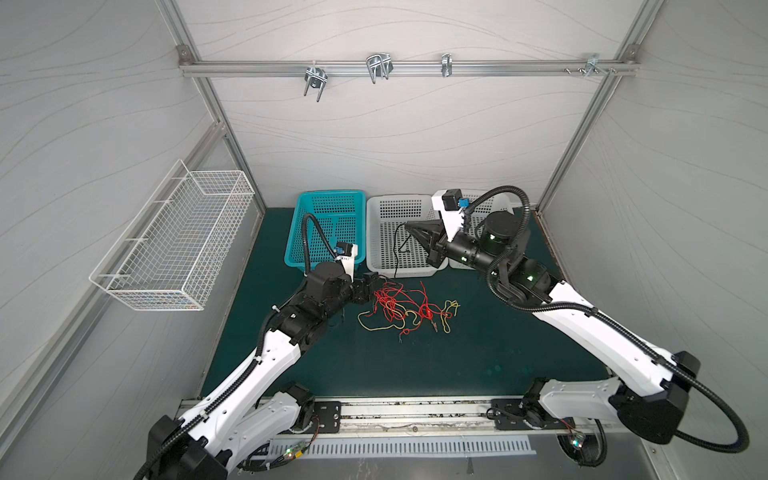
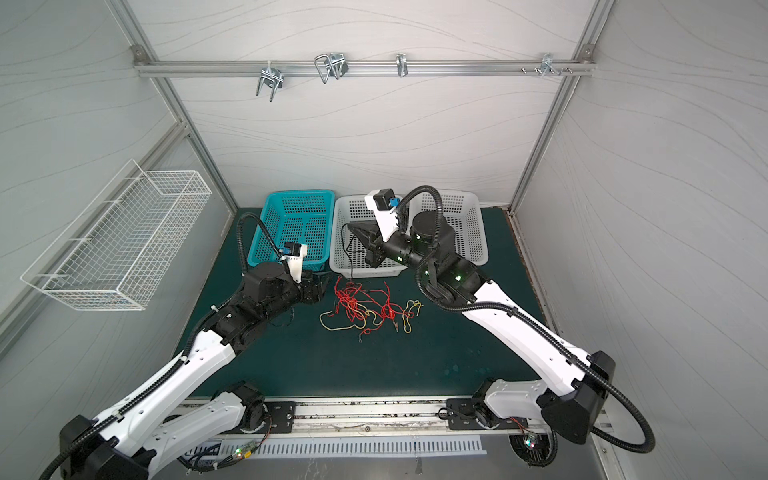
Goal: Untangle the cables
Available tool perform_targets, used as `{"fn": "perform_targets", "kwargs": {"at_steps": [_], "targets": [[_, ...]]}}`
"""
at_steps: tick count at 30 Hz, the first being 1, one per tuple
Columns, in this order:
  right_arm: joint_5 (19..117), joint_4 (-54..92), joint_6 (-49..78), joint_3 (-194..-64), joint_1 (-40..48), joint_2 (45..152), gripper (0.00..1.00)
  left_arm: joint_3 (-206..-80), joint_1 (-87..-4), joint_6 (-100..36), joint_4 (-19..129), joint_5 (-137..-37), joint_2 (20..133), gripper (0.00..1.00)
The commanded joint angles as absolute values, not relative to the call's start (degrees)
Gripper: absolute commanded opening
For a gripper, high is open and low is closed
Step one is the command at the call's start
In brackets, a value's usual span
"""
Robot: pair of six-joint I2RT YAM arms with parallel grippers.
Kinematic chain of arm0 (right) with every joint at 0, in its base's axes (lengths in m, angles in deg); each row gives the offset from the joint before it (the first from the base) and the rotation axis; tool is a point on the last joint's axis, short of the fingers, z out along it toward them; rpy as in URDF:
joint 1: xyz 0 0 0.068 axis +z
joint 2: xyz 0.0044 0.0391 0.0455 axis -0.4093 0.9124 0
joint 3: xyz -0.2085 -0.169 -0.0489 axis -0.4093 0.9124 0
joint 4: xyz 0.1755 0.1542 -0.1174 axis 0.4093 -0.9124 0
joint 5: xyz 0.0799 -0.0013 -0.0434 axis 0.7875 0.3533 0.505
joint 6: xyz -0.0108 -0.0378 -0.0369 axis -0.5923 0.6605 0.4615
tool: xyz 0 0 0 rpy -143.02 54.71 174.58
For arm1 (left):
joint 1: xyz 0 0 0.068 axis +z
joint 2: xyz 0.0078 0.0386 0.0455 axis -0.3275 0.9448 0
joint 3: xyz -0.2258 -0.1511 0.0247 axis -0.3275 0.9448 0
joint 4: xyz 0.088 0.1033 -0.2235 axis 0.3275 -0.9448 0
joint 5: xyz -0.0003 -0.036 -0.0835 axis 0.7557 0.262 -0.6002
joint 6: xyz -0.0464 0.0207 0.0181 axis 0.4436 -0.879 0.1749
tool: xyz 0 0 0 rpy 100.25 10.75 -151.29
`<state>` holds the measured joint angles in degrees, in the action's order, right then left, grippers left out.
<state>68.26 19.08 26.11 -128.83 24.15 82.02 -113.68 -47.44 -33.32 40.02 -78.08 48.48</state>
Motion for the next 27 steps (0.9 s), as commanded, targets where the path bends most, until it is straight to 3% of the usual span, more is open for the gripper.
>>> {"fn": "perform_targets", "kwargs": {"at_steps": [1, 19, 27], "targets": [[69.5, 22.4, 28.2, -130.9, 24.5, 79.5, 0.00, -114.0, -48.0, -33.3, 44.0, -79.0, 49.2, 0.67], [67.6, 22.6, 30.7, -135.1, 24.4, 80.2, 0.00, -115.4, -51.7, -37.6, 50.3, -90.5, 53.5, 0.67], [69.2, 22.6, 30.1, -134.9, 24.2, 80.2, 0.00, -115.1, -51.7, -37.4, 54.6, -84.0, 56.9, 0.67]]}}
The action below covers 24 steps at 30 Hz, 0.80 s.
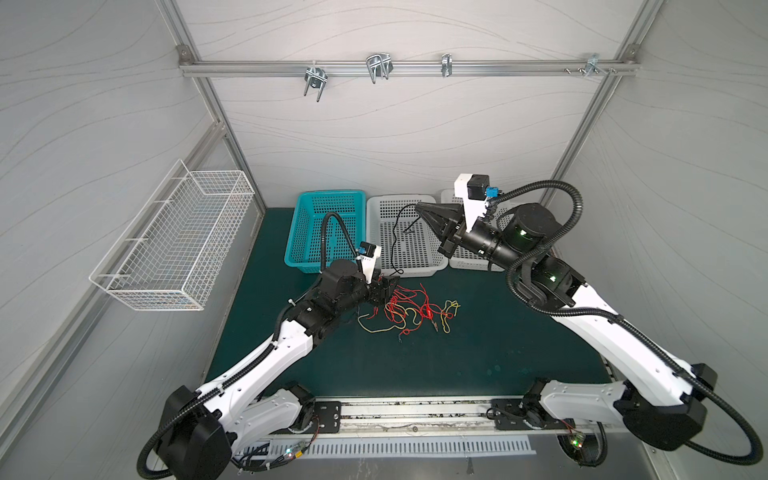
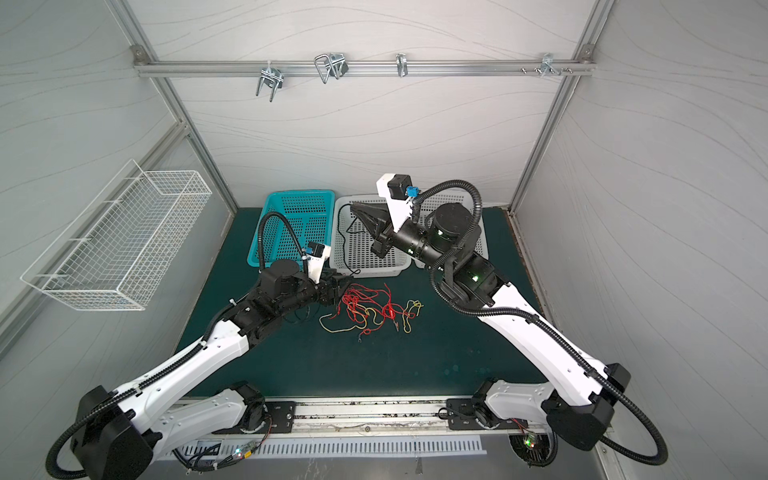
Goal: Untangle the cables
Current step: 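Hold the black cable raised with the right gripper while the left shifts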
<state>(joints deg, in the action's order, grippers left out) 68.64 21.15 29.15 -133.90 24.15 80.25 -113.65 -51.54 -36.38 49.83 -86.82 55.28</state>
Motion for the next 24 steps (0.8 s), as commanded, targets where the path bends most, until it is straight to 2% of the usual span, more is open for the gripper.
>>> {"fn": "perform_targets", "kwargs": {"at_steps": [1, 6, 13, 24], "targets": [[69.2, 22.8, 30.1, -134.7, 24.2, 80.0, 0.00, -115.4, -51.6, -37.3, 55.3, -83.2, 57.6, 0.67], [69.9, 22.8, 29.7, -134.4, 24.1, 79.7, 0.00, -117.7, -51.7, -37.0, 58.5, -81.9, 62.0, 0.64], [69.5, 22.6, 29.5, -133.6, 23.6, 79.3, 0.00, -121.9, -51.7, -35.6, 62.2, -87.6, 66.9, 0.54], [68.7, 22.1, 27.0, -132.1, 19.9, 78.8, 0.00, -124.1, -51.7, -36.0, 62.8, -92.2, 67.5, 0.53]]}}
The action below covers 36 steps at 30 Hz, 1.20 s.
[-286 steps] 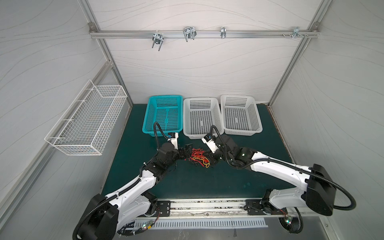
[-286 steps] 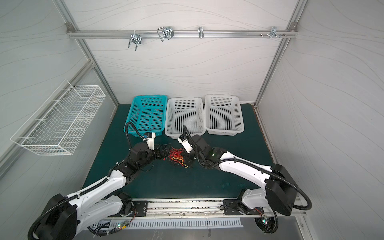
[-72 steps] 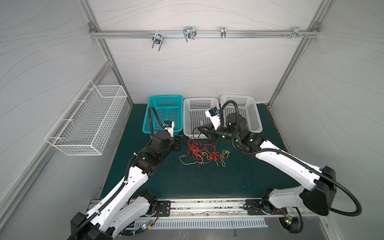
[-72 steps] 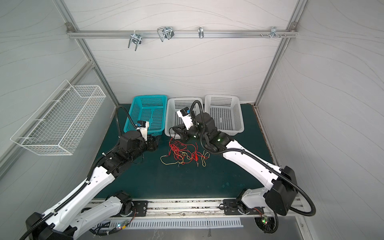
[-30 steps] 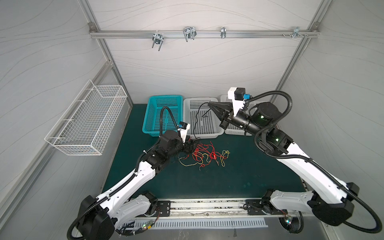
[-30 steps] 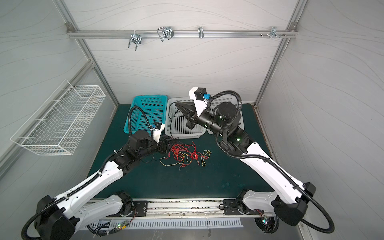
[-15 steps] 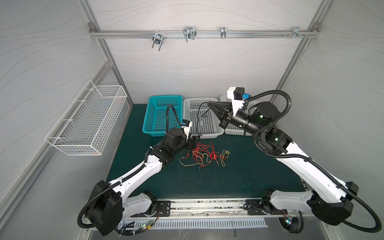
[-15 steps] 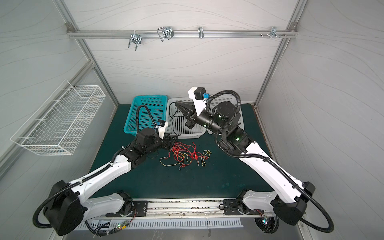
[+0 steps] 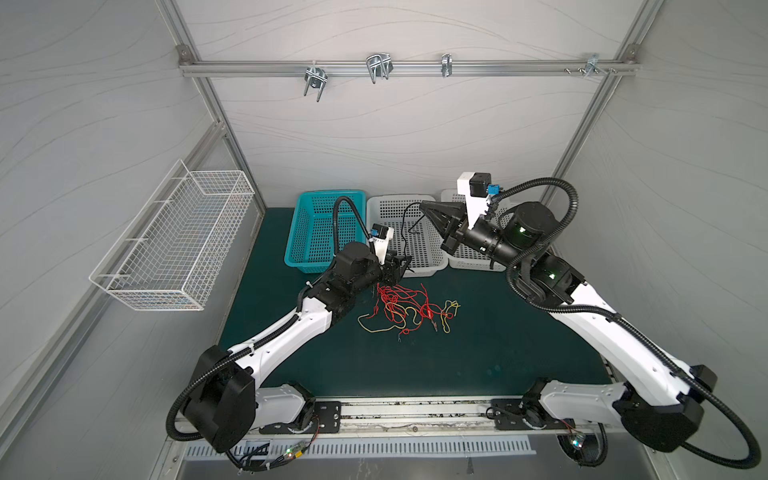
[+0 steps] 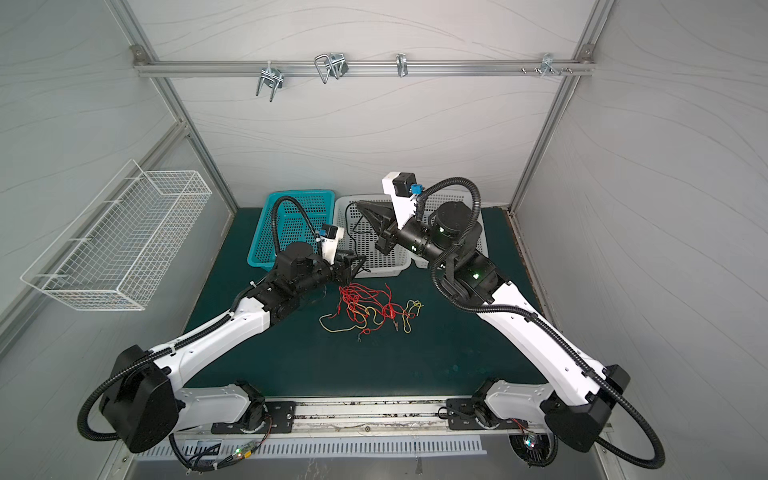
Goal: Untangle the cables
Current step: 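Hold the black cable raised with the right gripper while the left shifts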
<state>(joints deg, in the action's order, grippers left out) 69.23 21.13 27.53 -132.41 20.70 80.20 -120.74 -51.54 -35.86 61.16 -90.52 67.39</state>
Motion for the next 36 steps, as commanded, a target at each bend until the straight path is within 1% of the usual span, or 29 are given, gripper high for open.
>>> {"fn": "perform_targets", "kwargs": {"at_steps": [1, 6, 12, 17, 26, 30, 33, 34, 36], "targets": [[68.2, 21.9, 26.8, -132.0, 19.5, 78.8, 0.00, -124.3, -51.7, -36.1, 61.9, -91.4, 67.5, 0.54], [66.6, 20.9, 25.6, -131.2, 16.7, 78.1, 0.00, -122.5, -51.7, -37.4, 56.4, -84.1, 66.0, 0.58], [65.8, 20.0, 24.7, -130.4, 14.5, 77.8, 0.00, -117.0, -51.6, -40.8, 56.6, -83.6, 61.4, 0.66], [66.4, 19.6, 24.9, -130.6, 14.6, 78.4, 0.00, -115.3, -51.6, -42.8, 59.9, -88.1, 60.8, 0.70], [69.0, 20.0, 23.6, -130.9, 14.6, 79.6, 0.00, -119.6, -53.0, -42.0, 66.8, -96.5, 68.5, 0.70], [69.6, 20.2, 23.5, -130.9, 14.6, 79.9, 0.00, -121.8, -53.2, -41.4, 68.4, -97.3, 71.2, 0.68], [70.4, 20.4, 23.0, -130.5, 14.6, 79.8, 0.00, -122.9, -53.3, -40.1, 70.8, -95.5, 73.3, 0.64], [70.4, 20.4, 22.8, -130.2, 14.6, 79.7, 0.00, -123.4, -53.2, -39.6, 71.9, -95.4, 74.1, 0.60], [70.4, 20.5, 22.6, -129.4, 14.6, 79.3, 0.00, -125.0, -53.3, -38.2, 72.3, -95.0, 75.7, 0.43]]}}
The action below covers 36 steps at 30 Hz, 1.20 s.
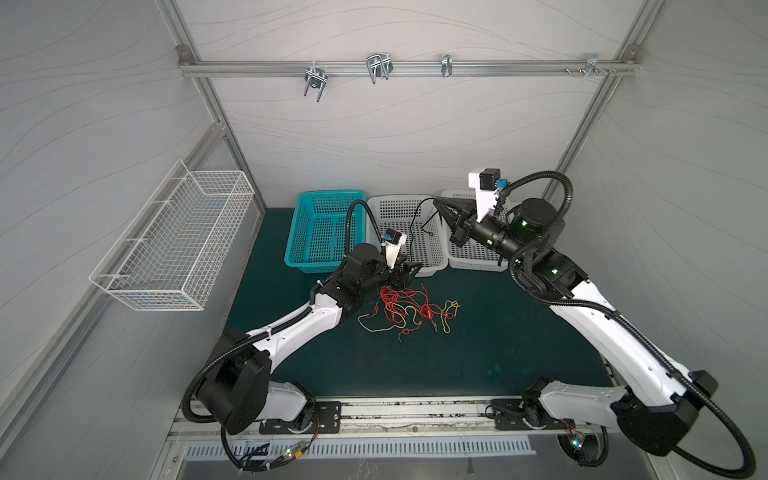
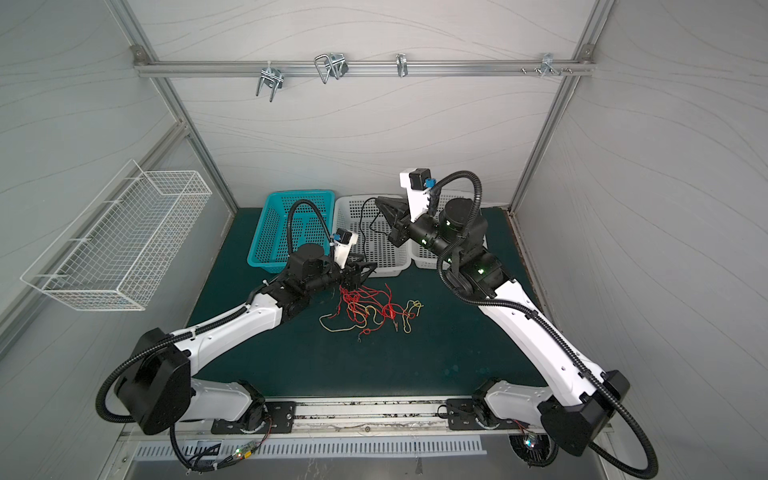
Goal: Untangle the cables
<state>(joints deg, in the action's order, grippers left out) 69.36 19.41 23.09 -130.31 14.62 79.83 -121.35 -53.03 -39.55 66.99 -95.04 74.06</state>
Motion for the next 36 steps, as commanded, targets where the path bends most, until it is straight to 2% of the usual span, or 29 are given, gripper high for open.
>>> {"fn": "perform_targets", "kwargs": {"at_steps": [1, 4, 5, 10, 16, 22, 28, 36], "targets": [[70.2, 20.5, 22.5, -129.0, 14.6, 79.2, 0.00, -126.2, -53.3, -37.7, 71.7, -95.2, 76.4, 0.32], [69.8, 20.1, 22.4, -127.5, 14.6, 79.0, 0.00, -130.1, -53.2, -36.5, 69.2, -97.3, 78.4, 0.04], [69.4, 20.0, 22.4, -126.8, 14.5, 78.9, 0.00, -131.2, -53.3, -36.2, 68.3, -97.9, 78.9, 0.00], [65.6, 19.3, 22.8, -121.9, 14.4, 77.7, 0.00, -134.1, -53.2, -34.1, 65.0, -99.5, 78.8, 0.00], [63.5, 18.7, 21.0, -113.4, 11.8, 75.1, 0.00, -134.3, -53.3, -31.8, 64.3, -98.7, 73.6, 0.00], [70.7, 23.0, 21.3, -106.1, 11.2, 75.2, 0.00, -139.2, -53.2, -30.6, 59.8, -97.8, 70.7, 0.00], [79.3, 29.3, 22.0, -104.0, 12.2, 77.8, 0.00, -144.2, -53.2, -27.5, 54.3, -96.2, 70.7, 0.00], [75.5, 30.9, 27.4, -106.9, 17.5, 81.3, 0.03, -147.2, -53.2, -24.9, 47.4, -92.7, 72.2, 0.00]]}}
